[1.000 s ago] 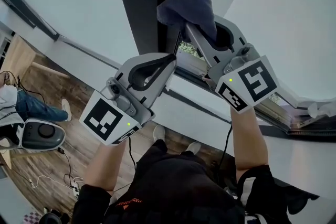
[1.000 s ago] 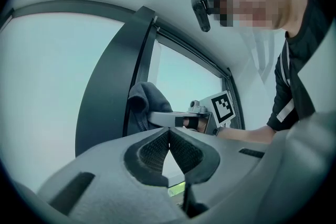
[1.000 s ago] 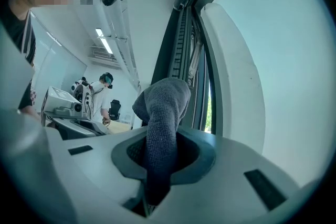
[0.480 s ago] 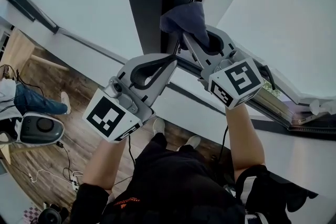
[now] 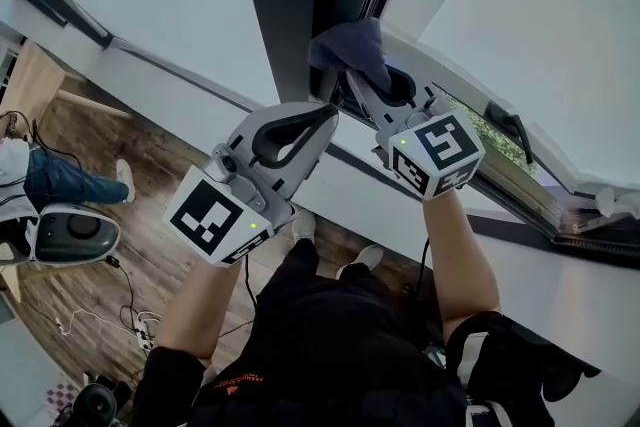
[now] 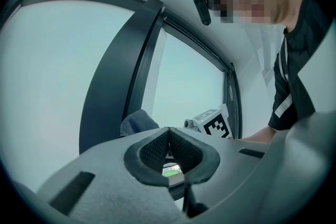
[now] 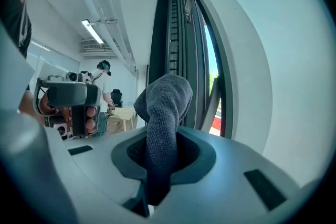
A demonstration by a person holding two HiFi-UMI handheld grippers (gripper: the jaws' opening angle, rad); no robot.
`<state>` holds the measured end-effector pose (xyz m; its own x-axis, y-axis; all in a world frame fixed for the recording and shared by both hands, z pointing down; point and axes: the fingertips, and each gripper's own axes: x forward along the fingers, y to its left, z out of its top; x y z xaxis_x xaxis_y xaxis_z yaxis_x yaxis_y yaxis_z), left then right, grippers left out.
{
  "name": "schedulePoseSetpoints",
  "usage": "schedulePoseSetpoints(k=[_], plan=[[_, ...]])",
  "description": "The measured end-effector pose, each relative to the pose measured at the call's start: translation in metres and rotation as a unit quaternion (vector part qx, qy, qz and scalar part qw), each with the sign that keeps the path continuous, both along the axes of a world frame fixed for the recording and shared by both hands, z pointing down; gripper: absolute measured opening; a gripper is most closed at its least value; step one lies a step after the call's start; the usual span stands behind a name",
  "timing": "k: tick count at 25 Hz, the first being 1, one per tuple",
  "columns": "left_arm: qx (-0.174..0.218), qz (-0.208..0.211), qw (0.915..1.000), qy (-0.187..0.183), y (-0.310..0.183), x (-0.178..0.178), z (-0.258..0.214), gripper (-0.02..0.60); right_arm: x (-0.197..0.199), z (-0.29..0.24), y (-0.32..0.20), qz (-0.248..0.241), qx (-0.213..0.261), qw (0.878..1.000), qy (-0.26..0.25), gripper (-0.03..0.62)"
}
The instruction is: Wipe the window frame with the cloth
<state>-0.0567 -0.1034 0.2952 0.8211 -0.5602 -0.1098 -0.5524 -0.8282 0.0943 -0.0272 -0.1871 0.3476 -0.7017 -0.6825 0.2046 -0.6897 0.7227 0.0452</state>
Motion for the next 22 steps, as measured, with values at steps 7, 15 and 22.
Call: schedulePoseSetpoints(k=[7,15,22], plan=[[-0.026,0.001,0.9997,-0.004,0.000,0.003,0.025,0.018,0.000,0.035,0.001,0.000,-0.032,0.999,0.011,0.051],[-0.047,0.000,0.9989,-0.003,-0.003,0.000,0.045,0.018,-0.004,0.075,-0.001,0.004,-0.067,0.998,0.015,0.051],[-0.058,-0.001,0.9983,-0.003,-0.003,-0.003,0.058,0.018,-0.005,0.109,0.004,0.008,-0.098,0.995,0.019,0.051]])
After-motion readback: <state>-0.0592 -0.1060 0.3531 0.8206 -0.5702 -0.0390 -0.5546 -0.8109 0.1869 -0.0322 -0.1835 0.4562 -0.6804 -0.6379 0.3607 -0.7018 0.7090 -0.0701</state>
